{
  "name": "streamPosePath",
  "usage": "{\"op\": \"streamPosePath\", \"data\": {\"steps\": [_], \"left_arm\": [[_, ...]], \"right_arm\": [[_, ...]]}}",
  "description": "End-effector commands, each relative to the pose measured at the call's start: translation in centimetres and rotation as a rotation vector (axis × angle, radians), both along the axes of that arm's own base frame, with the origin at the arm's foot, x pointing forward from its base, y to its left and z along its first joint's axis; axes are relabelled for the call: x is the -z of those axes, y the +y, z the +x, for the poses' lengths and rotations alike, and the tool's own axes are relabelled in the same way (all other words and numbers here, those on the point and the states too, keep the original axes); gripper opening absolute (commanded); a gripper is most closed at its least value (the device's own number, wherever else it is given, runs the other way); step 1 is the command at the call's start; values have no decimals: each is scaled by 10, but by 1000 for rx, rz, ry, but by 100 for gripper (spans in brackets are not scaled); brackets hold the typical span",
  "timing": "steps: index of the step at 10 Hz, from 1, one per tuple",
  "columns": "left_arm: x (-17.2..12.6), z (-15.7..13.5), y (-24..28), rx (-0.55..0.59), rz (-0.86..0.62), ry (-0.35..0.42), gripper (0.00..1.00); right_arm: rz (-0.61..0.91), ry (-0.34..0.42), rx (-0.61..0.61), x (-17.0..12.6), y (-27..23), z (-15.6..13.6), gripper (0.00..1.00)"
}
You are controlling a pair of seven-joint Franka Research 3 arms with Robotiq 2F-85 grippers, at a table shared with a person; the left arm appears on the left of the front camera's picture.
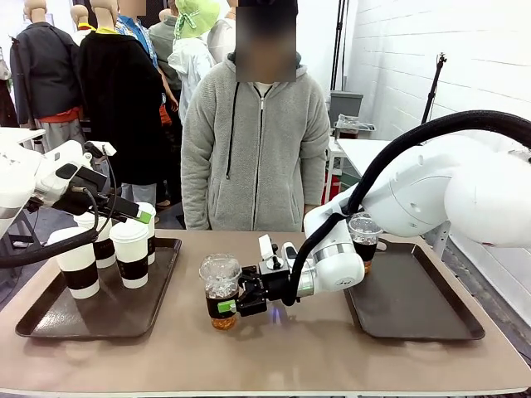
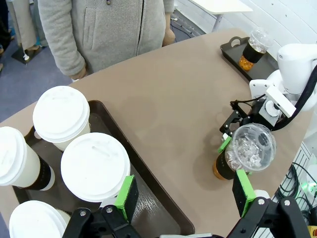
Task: Distribute the coffee onto the tray.
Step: Pick up another iced Americano from the middle of the table and place it on the right Handle tray.
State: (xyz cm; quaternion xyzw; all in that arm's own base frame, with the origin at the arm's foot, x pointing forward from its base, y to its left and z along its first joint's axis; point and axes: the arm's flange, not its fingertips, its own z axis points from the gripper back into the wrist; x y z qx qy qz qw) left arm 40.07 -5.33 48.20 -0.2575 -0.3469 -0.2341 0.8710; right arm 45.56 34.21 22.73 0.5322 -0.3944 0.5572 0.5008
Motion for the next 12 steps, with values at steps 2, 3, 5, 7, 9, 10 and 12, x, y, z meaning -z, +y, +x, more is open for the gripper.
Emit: {"op": "streamPosePath", "data": {"steps": [2,3,5,7,9,10,12], "left_arm": [[4,4,2,17,-14,-18,100],[4,4,2,17,-14,-18,100],[4,4,2,17,-14,-18,100],[4,4,2,17,-14,-18,100],[4,4,2,17,-14,-18,100],[4,4,2,17,-14,-18,100],[4,4,2,17,-14,-18,100]], "right_arm": [[38,30,-9,-4,2,7,65],[46,33,-18,-7,2,6,65],[52,16,-30,-16,-1,5,65],[52,-19,-28,-41,-24,2,65],[24,-45,10,-73,-73,-5,65],[10,-47,25,-85,-98,-11,65],[-35,-41,27,-99,-145,-25,65]]}}
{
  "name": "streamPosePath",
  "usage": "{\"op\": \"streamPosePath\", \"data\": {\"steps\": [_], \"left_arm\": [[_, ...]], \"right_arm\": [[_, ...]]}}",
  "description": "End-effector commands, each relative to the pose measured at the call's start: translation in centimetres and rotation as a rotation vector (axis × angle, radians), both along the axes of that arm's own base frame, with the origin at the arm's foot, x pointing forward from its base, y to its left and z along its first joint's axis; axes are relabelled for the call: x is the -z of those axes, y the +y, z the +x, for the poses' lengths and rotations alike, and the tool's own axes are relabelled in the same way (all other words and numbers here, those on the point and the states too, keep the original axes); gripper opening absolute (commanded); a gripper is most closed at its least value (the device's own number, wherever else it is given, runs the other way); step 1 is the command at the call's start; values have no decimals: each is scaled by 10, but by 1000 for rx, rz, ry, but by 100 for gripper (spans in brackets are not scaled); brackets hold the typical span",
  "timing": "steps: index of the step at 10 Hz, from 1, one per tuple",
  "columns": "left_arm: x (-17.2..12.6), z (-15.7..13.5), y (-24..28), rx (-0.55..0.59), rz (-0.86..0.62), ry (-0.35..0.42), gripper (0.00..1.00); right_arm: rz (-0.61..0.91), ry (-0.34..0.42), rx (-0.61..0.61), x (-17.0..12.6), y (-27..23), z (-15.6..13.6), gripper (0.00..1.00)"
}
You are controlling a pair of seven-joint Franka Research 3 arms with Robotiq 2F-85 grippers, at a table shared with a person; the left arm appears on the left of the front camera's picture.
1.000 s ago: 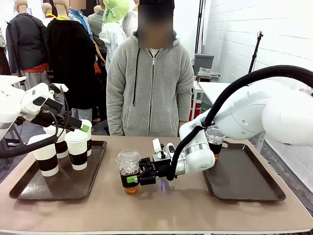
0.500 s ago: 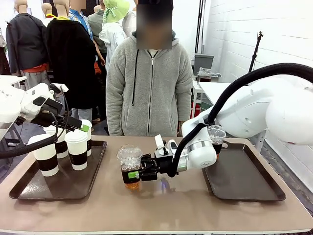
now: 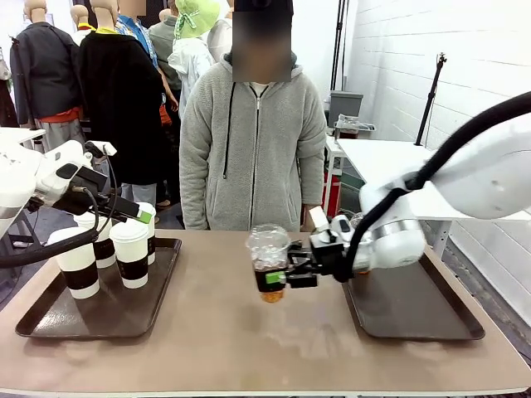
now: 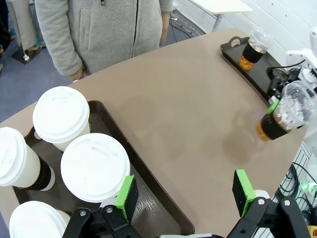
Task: Distribute the coffee onto the tray.
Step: Pick up another iced Americano from the middle of the table and place it on the right Handle tray.
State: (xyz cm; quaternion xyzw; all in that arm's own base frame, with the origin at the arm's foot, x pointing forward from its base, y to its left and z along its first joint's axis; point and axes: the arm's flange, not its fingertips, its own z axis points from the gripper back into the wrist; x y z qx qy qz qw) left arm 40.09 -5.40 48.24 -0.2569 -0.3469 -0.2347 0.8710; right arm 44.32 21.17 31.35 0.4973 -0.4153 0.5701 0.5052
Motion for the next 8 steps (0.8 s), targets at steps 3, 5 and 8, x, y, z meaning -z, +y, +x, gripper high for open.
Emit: {"op": "streamPosePath", "data": {"steps": [3,5,8], "left_arm": [[4,4,2,16,-15,-17,100],[4,4,2,16,-15,-17,100],[4,4,2,16,-15,-17,100]], "right_arm": [[23,9,36,-18,-74,-29,65],[45,11,81,-17,-93,-33,65],[8,17,76,-10,-92,-28,65]]}}
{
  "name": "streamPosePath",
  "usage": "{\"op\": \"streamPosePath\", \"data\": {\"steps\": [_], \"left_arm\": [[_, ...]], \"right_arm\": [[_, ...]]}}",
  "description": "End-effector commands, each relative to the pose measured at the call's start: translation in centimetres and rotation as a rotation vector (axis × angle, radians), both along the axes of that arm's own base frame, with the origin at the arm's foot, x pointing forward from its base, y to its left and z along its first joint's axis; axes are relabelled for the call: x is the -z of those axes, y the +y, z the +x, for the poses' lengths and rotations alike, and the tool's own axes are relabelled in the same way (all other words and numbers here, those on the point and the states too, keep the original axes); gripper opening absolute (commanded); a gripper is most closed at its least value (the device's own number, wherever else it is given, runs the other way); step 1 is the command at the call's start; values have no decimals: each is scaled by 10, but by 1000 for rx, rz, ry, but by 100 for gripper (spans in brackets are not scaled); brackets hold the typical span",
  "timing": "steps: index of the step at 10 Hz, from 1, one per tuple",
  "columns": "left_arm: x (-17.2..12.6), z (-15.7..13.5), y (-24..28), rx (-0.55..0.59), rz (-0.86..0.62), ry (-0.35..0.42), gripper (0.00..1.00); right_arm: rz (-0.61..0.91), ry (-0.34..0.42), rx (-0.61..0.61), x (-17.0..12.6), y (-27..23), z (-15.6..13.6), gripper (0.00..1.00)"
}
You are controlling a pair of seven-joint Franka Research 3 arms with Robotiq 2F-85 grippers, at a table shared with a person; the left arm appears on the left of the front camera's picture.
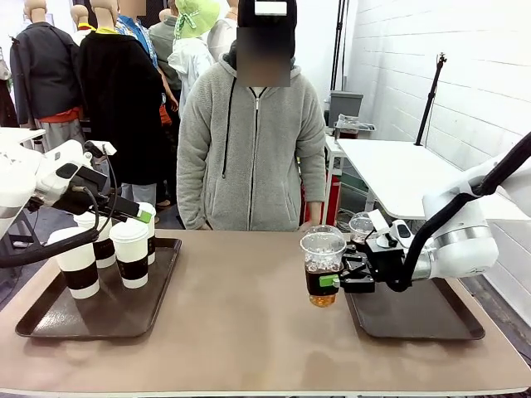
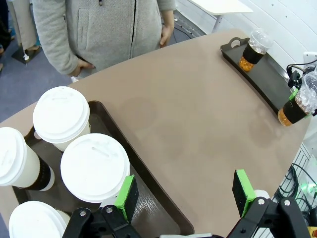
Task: Distribute the coffee onto the tray.
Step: Pick up another iced Americano from the middle of the table and place it on the right Handle tray.
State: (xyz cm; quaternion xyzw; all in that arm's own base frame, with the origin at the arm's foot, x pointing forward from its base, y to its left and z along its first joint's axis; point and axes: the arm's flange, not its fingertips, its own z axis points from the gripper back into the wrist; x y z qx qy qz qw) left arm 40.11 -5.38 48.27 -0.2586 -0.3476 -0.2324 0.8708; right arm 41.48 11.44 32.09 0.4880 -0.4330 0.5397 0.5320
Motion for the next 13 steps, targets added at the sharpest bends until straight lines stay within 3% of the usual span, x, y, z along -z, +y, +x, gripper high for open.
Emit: {"op": "streamPosePath", "data": {"steps": [1,4,9,13], "left_arm": [[4,4,2,19,-10,-18,100],[4,4,2,19,-10,-18,100],[4,4,2,19,-10,-18,100],[4,4,2,19,-10,-18,100]], "right_arm": [[-1,-7,-11,-3,5,0,65],[-2,0,-5,1,3,-1,65],[-26,-68,152,9,-75,-11,65],[-25,-94,180,24,-123,6,65]]}}
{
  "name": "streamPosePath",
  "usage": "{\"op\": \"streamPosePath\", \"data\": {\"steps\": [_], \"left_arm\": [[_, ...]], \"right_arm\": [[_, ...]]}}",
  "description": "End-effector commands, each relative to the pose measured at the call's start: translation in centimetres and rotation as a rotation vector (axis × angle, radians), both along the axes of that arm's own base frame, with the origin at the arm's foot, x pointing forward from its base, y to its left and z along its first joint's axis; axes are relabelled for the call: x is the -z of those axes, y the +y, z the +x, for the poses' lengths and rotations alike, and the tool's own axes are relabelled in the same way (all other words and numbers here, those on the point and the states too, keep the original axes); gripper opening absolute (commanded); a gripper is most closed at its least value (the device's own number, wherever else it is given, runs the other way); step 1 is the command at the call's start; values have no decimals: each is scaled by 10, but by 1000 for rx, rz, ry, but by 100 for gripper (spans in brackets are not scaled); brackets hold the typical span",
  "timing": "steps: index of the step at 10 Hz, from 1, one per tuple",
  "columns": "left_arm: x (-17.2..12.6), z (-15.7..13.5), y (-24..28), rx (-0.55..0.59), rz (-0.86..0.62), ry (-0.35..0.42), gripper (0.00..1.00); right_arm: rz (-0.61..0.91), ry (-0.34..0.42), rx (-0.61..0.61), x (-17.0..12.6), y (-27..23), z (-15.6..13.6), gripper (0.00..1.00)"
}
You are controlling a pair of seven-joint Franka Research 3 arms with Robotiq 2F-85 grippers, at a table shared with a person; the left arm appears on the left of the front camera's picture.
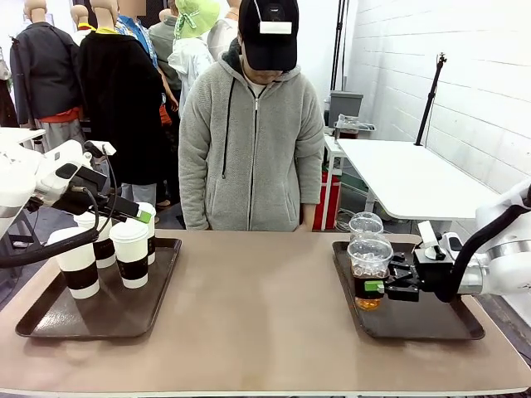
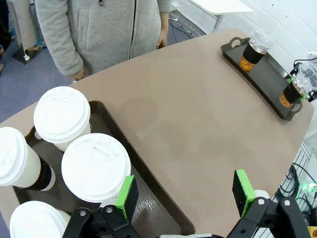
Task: Distribute the coffee onto the tray.
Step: Pick up another iced Americano from the middle of the table and place it on the right Handle tray.
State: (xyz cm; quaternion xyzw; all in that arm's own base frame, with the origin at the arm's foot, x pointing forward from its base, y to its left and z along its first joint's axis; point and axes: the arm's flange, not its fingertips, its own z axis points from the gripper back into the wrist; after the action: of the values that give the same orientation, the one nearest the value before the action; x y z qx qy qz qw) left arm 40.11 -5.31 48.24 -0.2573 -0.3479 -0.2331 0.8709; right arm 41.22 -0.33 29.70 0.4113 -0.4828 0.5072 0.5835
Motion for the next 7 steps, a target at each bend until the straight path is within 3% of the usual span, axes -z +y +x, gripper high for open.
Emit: {"op": "streamPosePath", "data": {"steps": [1,7], "left_arm": [[4,4,1,19,-13,-16,100],[4,4,1,19,-13,-16,100]], "right_arm": [[16,-52,-27,5,-17,11,65],[59,-75,-3,39,-47,13,65]]}}
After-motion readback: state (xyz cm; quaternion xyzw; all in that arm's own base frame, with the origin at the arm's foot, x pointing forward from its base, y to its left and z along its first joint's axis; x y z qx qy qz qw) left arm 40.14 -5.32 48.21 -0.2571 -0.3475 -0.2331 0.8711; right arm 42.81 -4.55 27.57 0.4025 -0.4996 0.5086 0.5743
